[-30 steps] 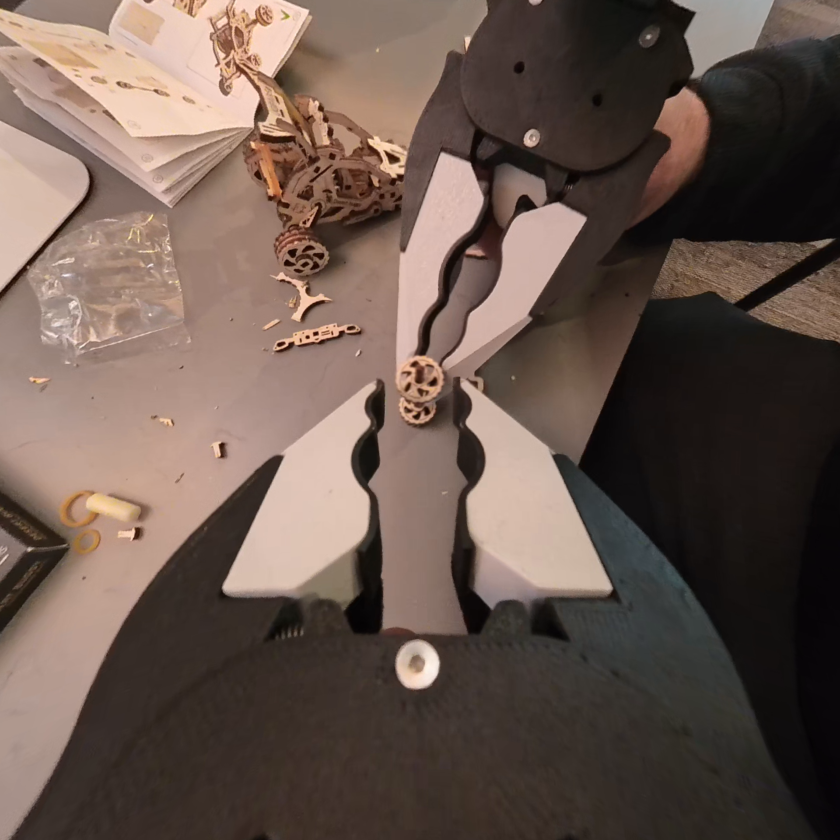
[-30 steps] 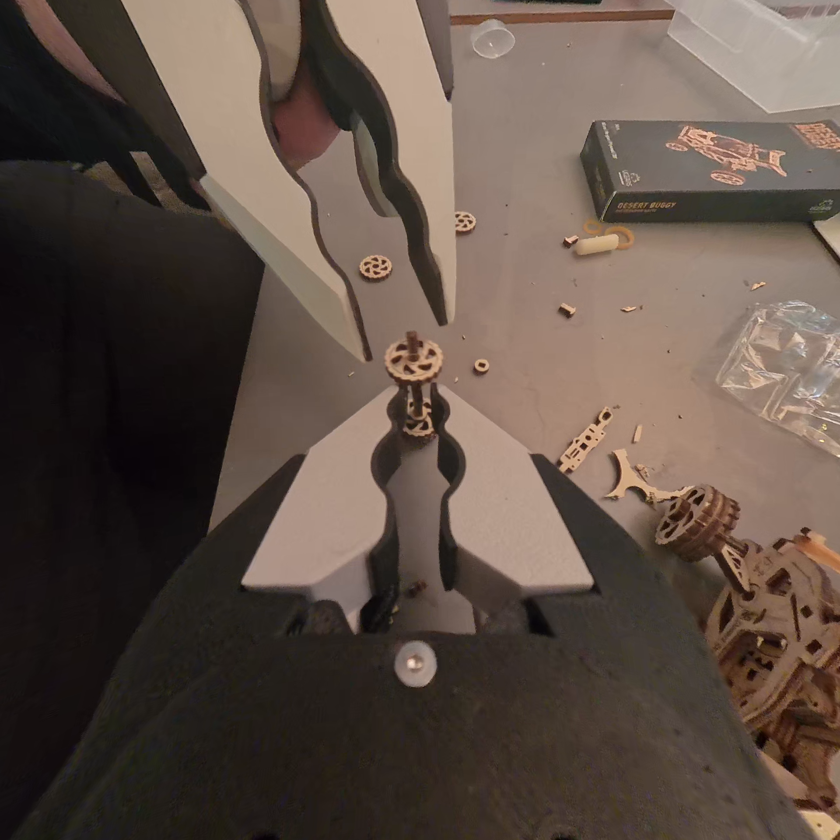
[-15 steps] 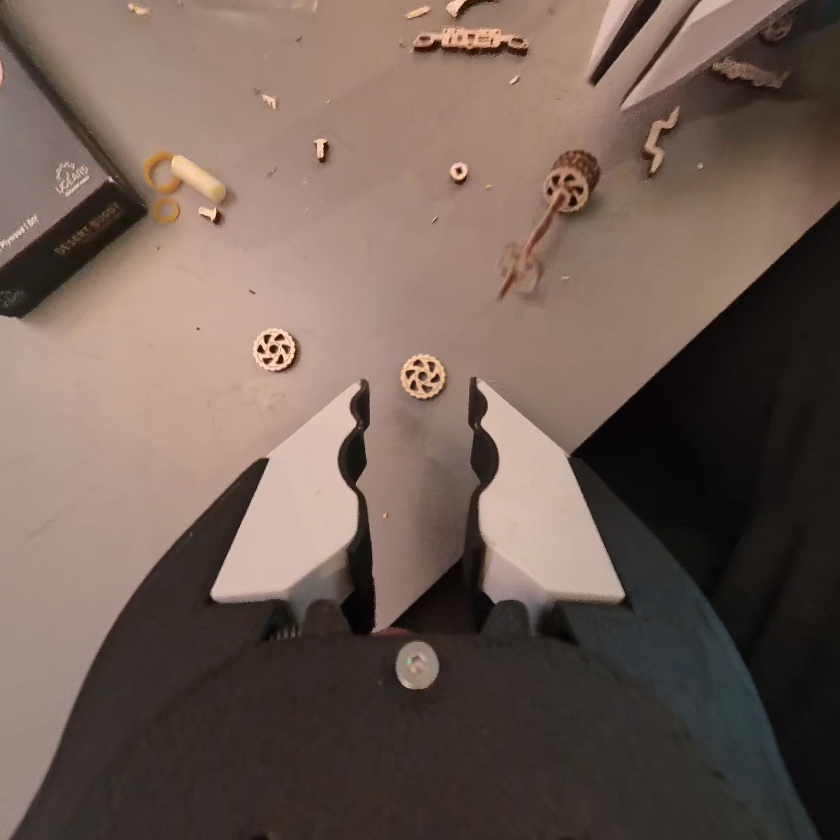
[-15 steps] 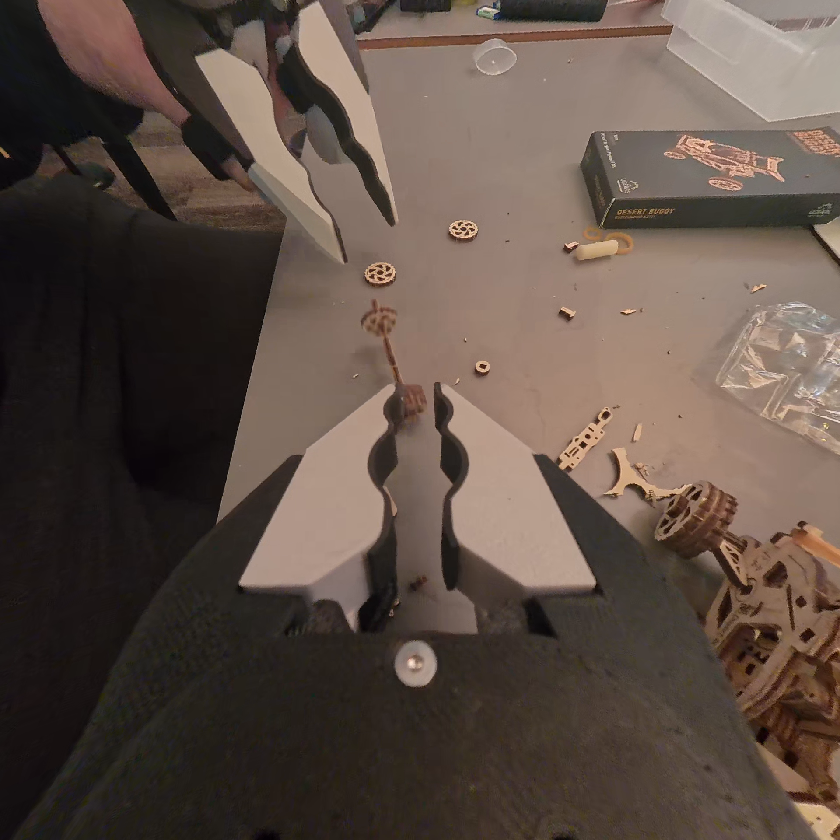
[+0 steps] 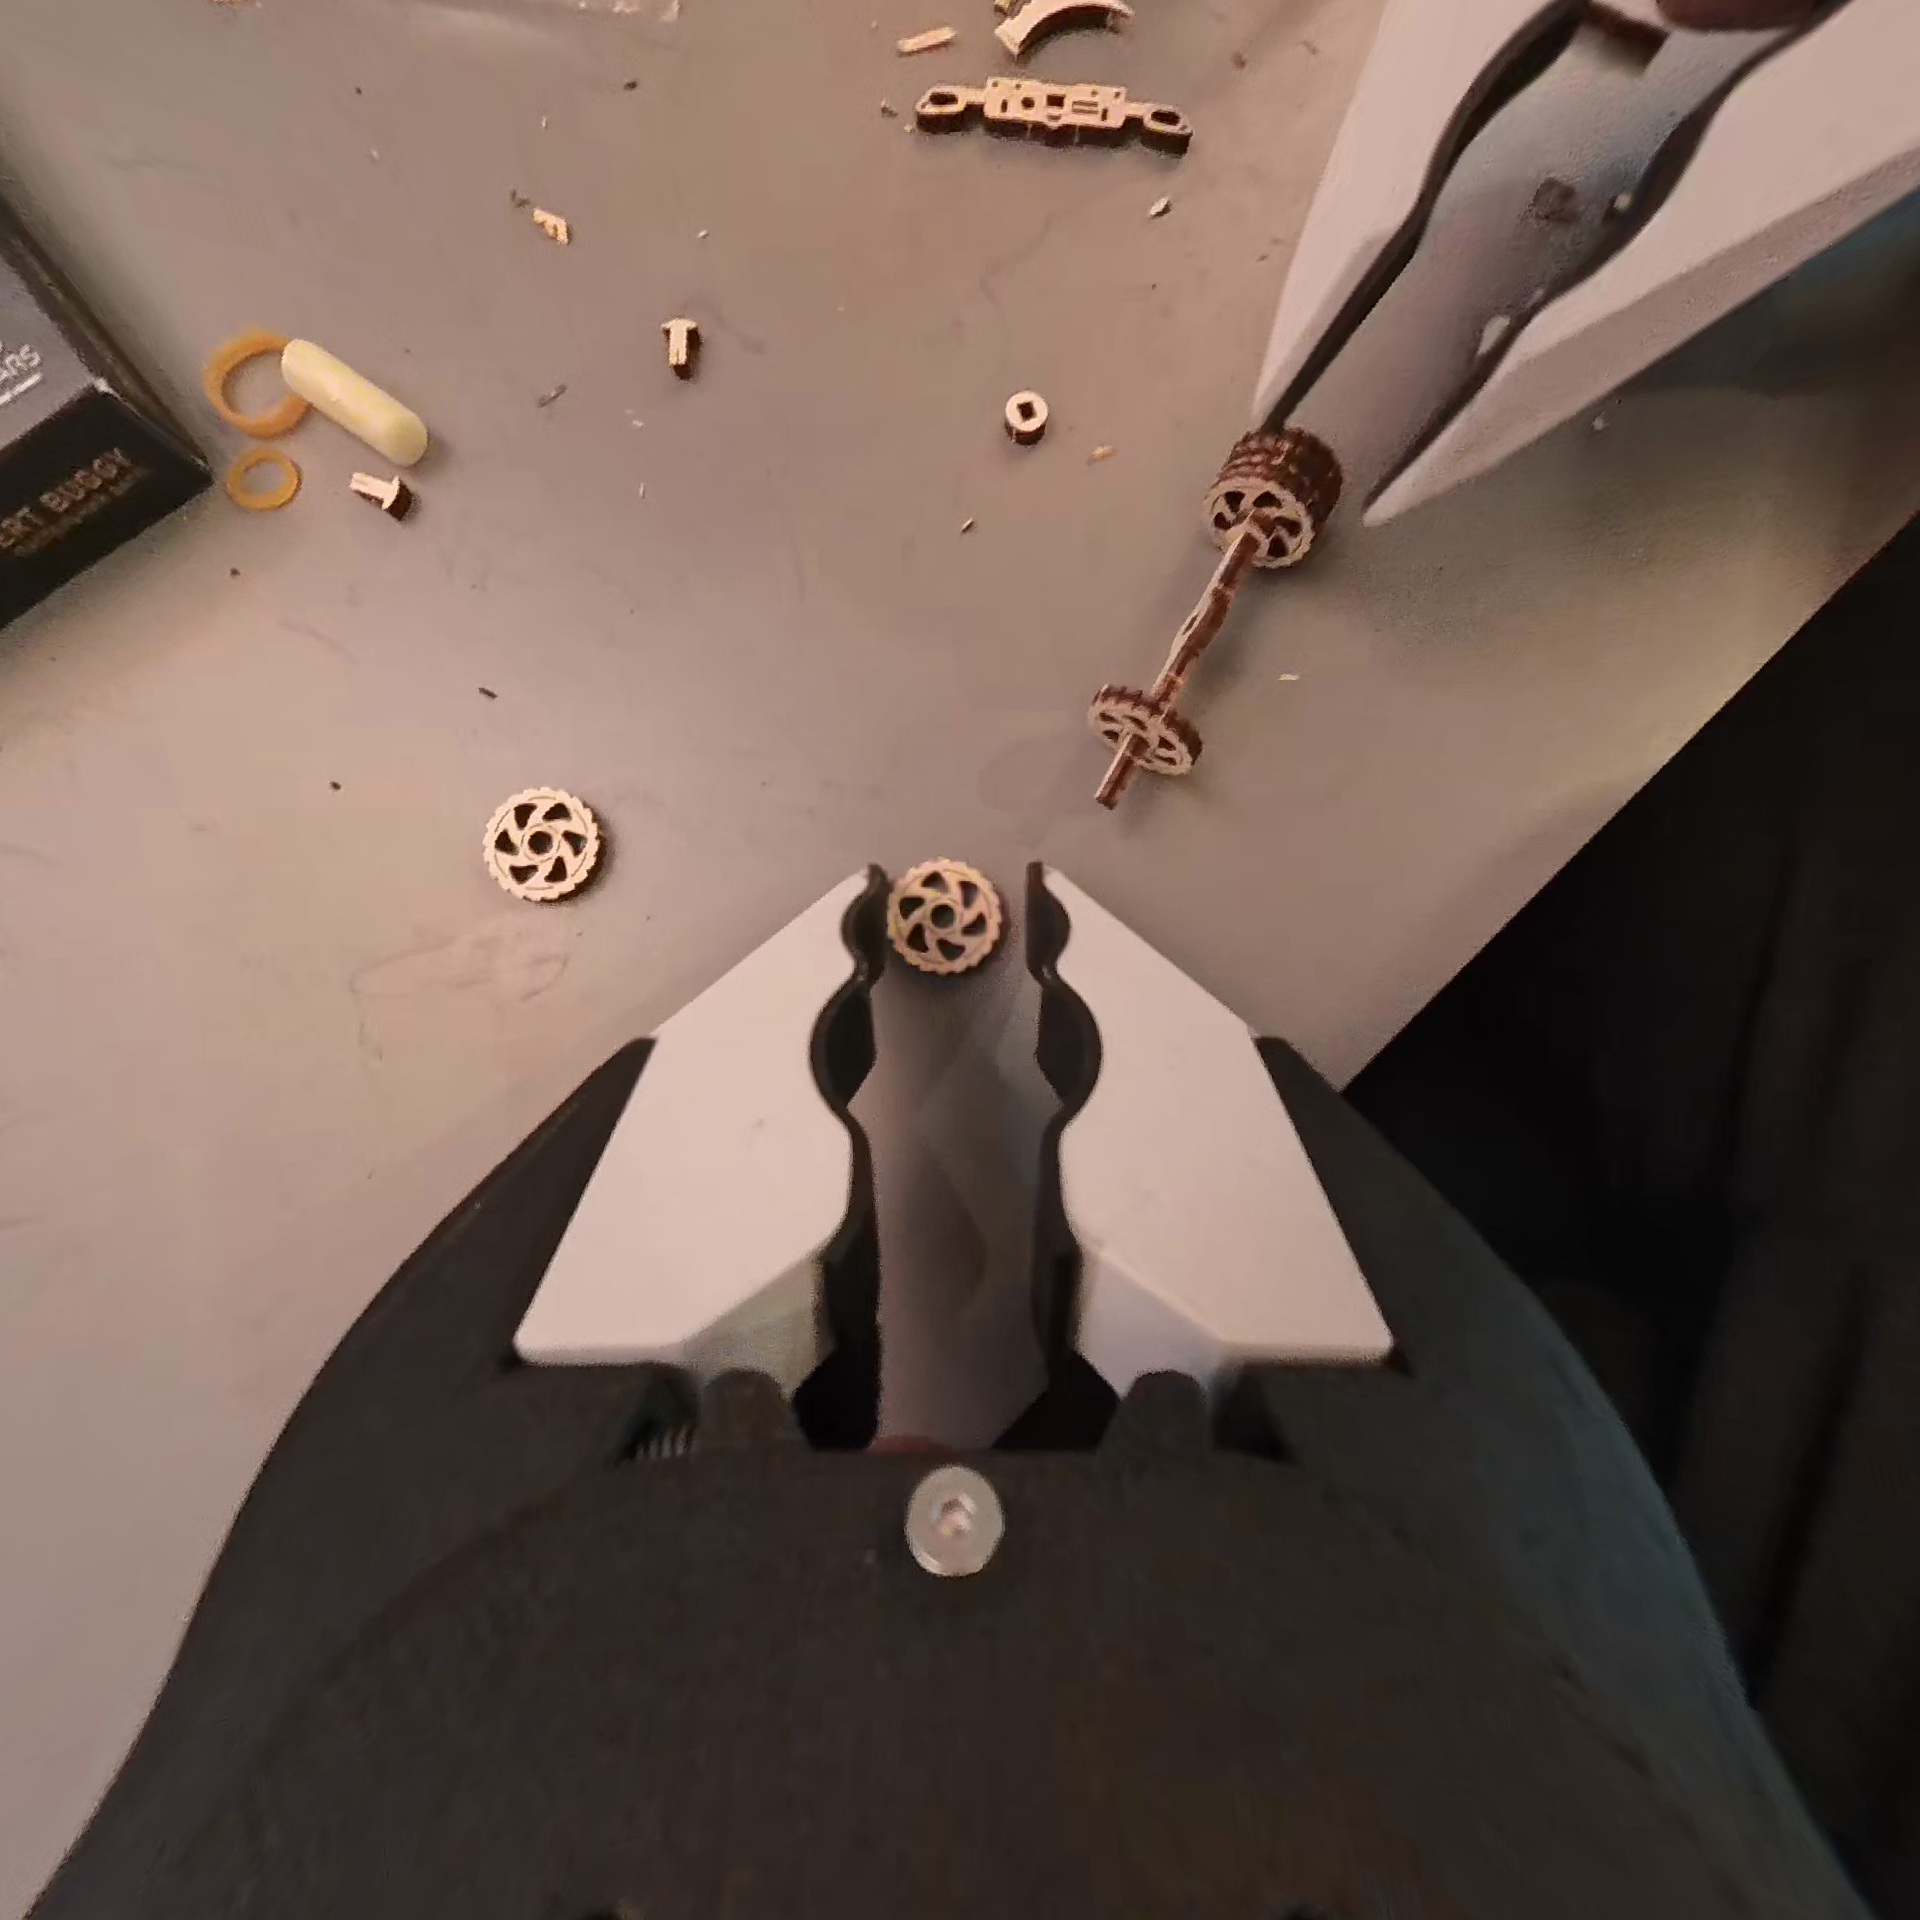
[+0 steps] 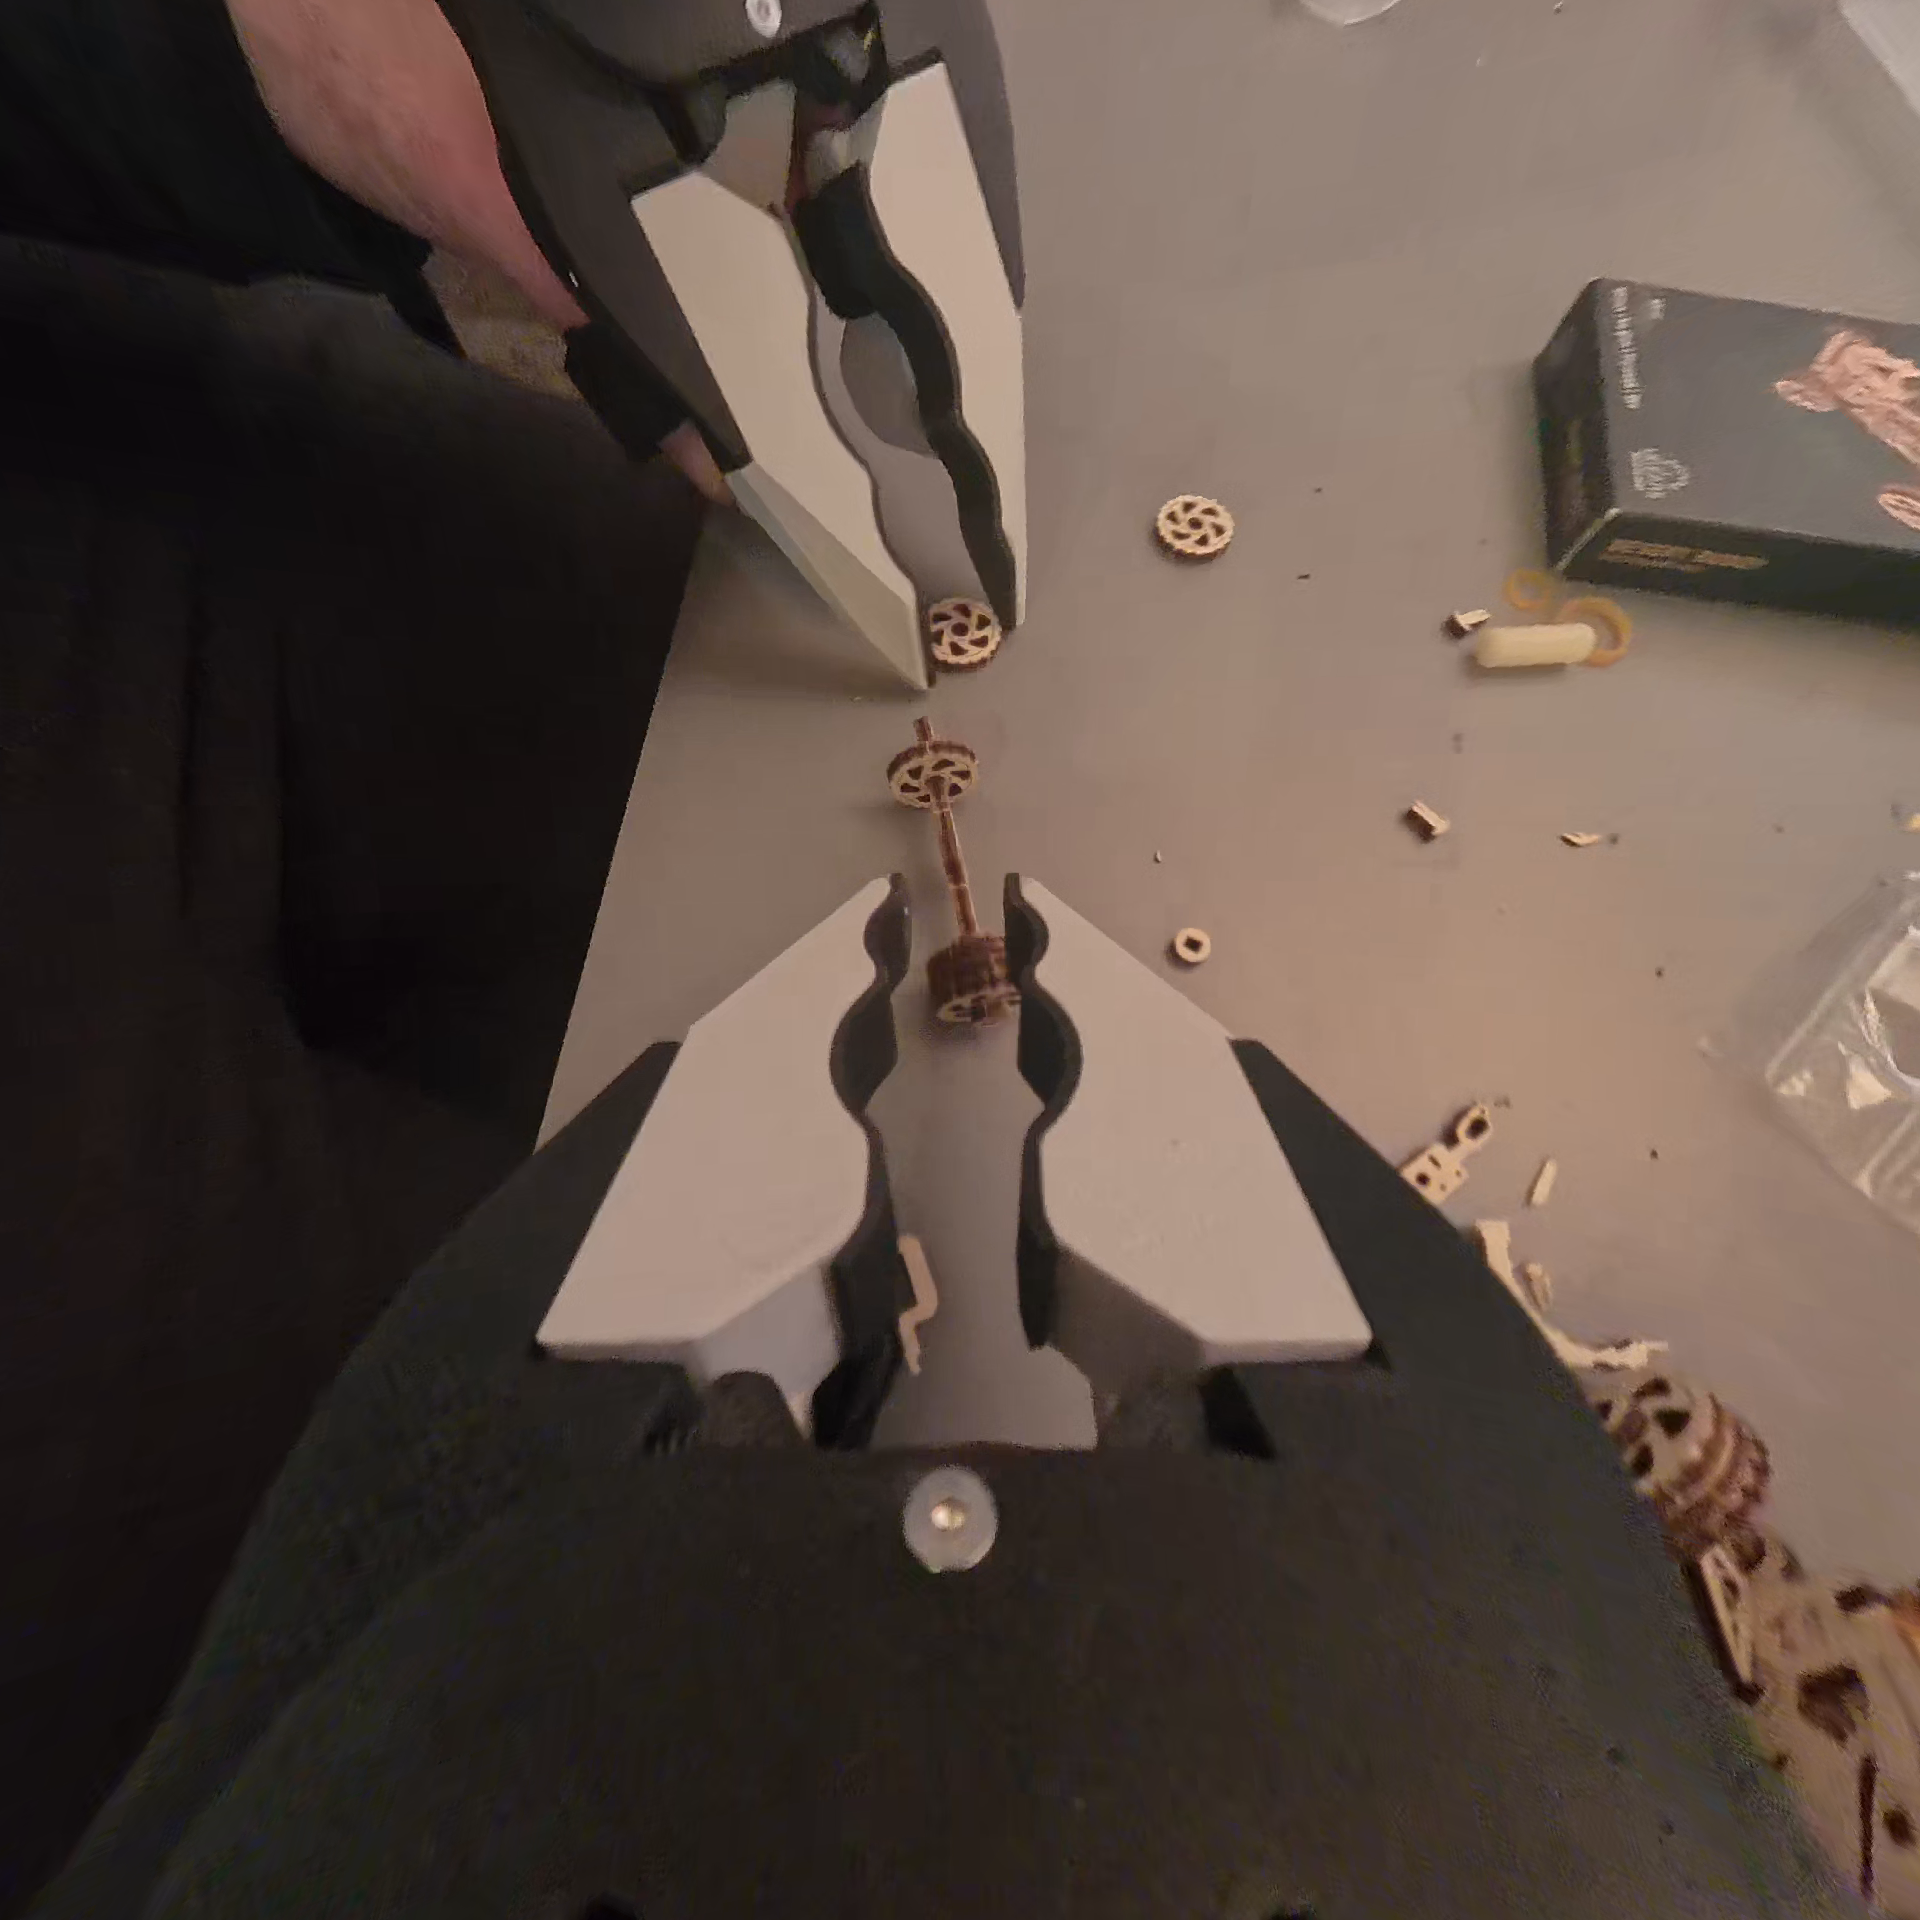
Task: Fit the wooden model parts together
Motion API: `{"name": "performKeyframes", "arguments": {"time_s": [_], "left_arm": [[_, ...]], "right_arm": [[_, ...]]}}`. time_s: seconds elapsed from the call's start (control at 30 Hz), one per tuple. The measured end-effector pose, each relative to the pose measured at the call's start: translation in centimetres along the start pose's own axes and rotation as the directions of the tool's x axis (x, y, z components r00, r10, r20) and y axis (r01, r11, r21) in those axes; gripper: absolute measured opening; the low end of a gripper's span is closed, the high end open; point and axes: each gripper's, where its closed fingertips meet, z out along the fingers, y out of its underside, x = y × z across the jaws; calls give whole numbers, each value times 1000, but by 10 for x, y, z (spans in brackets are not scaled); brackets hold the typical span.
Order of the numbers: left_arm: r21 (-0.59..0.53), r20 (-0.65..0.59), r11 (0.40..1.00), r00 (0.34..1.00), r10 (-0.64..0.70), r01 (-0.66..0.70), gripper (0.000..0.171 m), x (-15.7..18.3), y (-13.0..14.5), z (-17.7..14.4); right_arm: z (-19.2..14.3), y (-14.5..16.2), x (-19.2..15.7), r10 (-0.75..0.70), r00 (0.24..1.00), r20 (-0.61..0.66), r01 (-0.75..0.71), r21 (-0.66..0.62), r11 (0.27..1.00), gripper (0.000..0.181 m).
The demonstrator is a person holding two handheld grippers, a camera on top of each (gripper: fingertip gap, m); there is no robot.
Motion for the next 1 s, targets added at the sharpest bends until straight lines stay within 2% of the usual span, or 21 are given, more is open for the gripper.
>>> {"name": "performKeyframes", "arguments": {"time_s": [0.03,0.2,0.27,0.5,0.6,0.7,0.77,0.83,0.87,0.9,1.0], "left_arm": [[6,-1,1000,1000,-1,1,18,0,-1,1],[48,-24,999,1000,-16,17,16,3,-2,1],[63,-36,998,999,-27,29,16,4,-2,1],[141,-83,984,992,-100,111,15,6,-2,-6],[204,-128,963,980,-150,174,14,6,-9,-12],[322,-269,886,930,-251,333,14,6,-30,-25],[413,-435,767,846,-308,491,14,6,-53,-41],[460,-578,631,750,-323,625,14,2,-70,-56],[467,-622,582,715,-319,666,14,0,-76,-61],[466,-657,551,688,-309,692,14,-1,-80,-64],[462,-703,513,652,-284,723,14,3,-90,-65]], "right_arm": [[5,1,-1,-13,1000,5,14,-30,999,15],[24,15,2,-59,998,1,58,-187,981,12],[26,16,1,-70,997,10,71,-205,976,2],[26,12,1,-35,999,19,37,-155,987,0],[21,6,2,21,999,38,-18,-82,996,0],[11,-3,8,61,998,31,-62,3,998,0],[5,-12,9,87,996,35,-89,66,994,0],[-1,-21,10,95,995,31,-98,113,989,0],[-5,-26,11,93,995,24,-96,133,987,0],[-8,-29,12,97,995,22,-99,149,984,0],[-15,-39,13,104,994,24,-106,194,975,0]]}}
